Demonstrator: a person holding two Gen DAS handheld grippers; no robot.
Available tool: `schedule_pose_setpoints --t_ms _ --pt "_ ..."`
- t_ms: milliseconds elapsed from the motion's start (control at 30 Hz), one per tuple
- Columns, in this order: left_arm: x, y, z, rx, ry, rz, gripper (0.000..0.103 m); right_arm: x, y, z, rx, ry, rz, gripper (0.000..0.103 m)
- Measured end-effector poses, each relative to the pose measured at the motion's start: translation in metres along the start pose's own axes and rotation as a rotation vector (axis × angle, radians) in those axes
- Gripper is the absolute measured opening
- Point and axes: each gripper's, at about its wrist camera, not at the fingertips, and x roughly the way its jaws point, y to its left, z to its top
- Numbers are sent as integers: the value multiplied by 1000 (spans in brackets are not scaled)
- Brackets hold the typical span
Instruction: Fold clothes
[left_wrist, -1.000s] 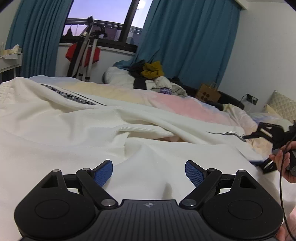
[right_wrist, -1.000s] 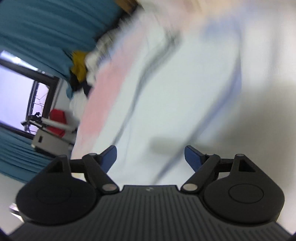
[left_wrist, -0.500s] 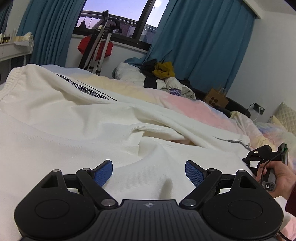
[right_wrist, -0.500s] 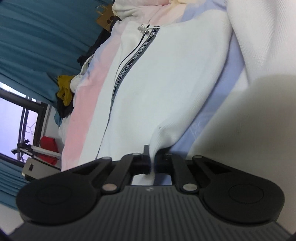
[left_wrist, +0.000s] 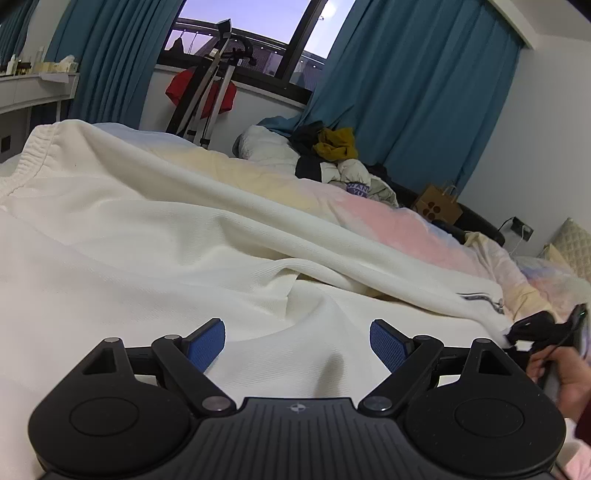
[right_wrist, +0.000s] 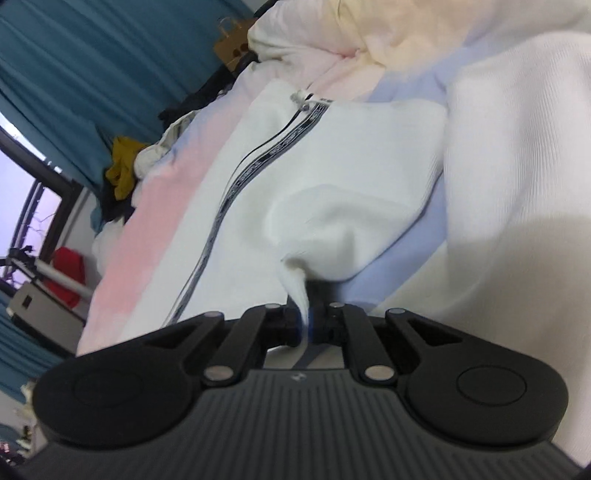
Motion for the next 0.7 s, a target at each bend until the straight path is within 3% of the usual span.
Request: schedule_pose_setpoints --t_ms 167,200,300,400,533,633,700 --pt "-9 -1 -3 -8 2 1 87 -40 7 4 -40 118 54 16" --pt "-11 -1 -4 -10 2 1 87 -51 6 6 -39 138 66 24" --pt "-17 -1 -6 -15 3 2 87 -90 -4 8 -14 233 236 46" --pt "-22 -1 -8 -20 4 2 87 -139 -16 22 -73 260 288 49" --pt "-33 -2 -13 -10 18 33 87 -199 -56 55 -93 226 251 55" --pt "-51 -2 -16 8 28 62 87 -225 -98 86 -75 153 180 62" --pt "-67 -3 -14 -2 24 70 87 -230 -135 103 14 136 141 62"
